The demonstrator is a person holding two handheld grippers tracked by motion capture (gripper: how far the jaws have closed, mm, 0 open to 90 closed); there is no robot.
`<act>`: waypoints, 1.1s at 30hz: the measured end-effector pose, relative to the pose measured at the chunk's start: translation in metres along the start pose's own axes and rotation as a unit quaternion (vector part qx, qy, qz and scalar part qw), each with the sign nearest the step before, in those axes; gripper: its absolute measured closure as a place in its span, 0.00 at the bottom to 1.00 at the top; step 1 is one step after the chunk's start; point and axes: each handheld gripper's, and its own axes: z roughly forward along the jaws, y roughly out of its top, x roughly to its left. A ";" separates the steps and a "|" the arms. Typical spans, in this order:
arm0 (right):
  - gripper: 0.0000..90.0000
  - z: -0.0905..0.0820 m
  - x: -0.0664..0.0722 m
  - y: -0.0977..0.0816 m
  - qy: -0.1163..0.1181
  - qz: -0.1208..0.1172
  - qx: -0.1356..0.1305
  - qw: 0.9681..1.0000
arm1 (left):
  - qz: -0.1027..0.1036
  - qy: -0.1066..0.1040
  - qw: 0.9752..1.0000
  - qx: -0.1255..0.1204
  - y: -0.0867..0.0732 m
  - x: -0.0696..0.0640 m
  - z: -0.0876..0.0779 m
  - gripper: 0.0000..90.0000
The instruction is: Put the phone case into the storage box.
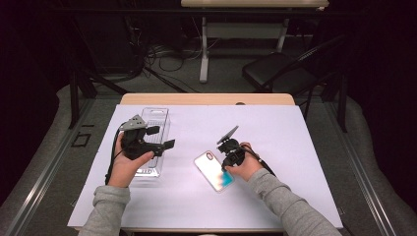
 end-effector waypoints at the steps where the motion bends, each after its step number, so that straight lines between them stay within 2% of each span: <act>1: 0.97 0.000 -0.001 0.000 -0.001 -0.003 0.002 1.000 | 0.001 0.000 1.000 0.000 0.000 0.000 0.000 0.17; 4: 0.97 -0.002 -0.001 0.000 -0.004 -0.006 0.015 1.000 | 0.000 0.000 1.000 0.000 0.000 0.000 0.000 0.17; 7: 0.97 -0.002 -0.001 0.000 -0.002 -0.004 0.014 1.000 | -0.001 0.000 1.000 0.000 0.000 0.000 0.000 0.17; 8: 0.97 -0.002 -0.001 0.000 -0.003 -0.004 0.012 1.000 | 0.000 0.000 1.000 0.000 0.000 0.000 0.000 0.17; 9: 0.97 0.000 0.000 -0.001 -0.001 -0.001 -0.005 1.000 | 0.000 0.000 1.000 0.000 0.000 0.000 0.000 0.17; 10: 0.97 0.000 0.000 -0.001 -0.001 -0.001 -0.005 1.000 | 0.000 0.000 1.000 0.000 0.000 0.000 0.000 0.17; 11: 0.97 0.003 0.000 -0.002 0.003 0.001 -0.024 1.000 | 0.000 0.000 1.000 0.000 0.000 0.000 0.000 0.17; 13: 0.97 -0.003 0.000 0.000 -0.004 -0.005 0.015 1.000 | -0.001 0.000 1.000 0.000 0.000 0.000 0.000 0.17; 14: 0.97 -0.004 0.000 0.001 -0.006 -0.006 0.023 1.000 | 0.000 0.000 1.000 0.000 0.000 0.000 0.000 0.17; 18: 0.97 -0.002 0.000 0.000 -0.004 -0.006 0.009 1.000 | -0.001 0.000 1.000 0.000 0.000 0.000 0.000 0.17; 26: 0.97 -0.003 0.000 0.000 -0.004 -0.007 0.012 1.000 | 0.000 0.000 1.000 0.000 0.000 0.001 0.000 0.17; 27: 0.97 -0.001 0.000 -0.001 -0.001 -0.004 -0.002 1.000 | 0.000 0.000 1.000 0.000 0.000 0.001 0.000 0.17; 30: 0.97 0.000 0.001 -0.002 0.001 0.003 -0.010 1.000 | 0.000 0.000 1.000 -0.001 0.000 0.001 0.000 0.17; 31: 0.97 -0.002 0.000 -0.001 -0.001 -0.002 0.000 1.000 | -0.001 0.000 1.000 0.000 0.000 0.001 0.000 0.17; 33: 0.97 -0.003 0.001 -0.001 -0.001 0.002 0.000 1.000 | 0.000 0.000 1.000 0.000 0.000 0.001 0.000 0.17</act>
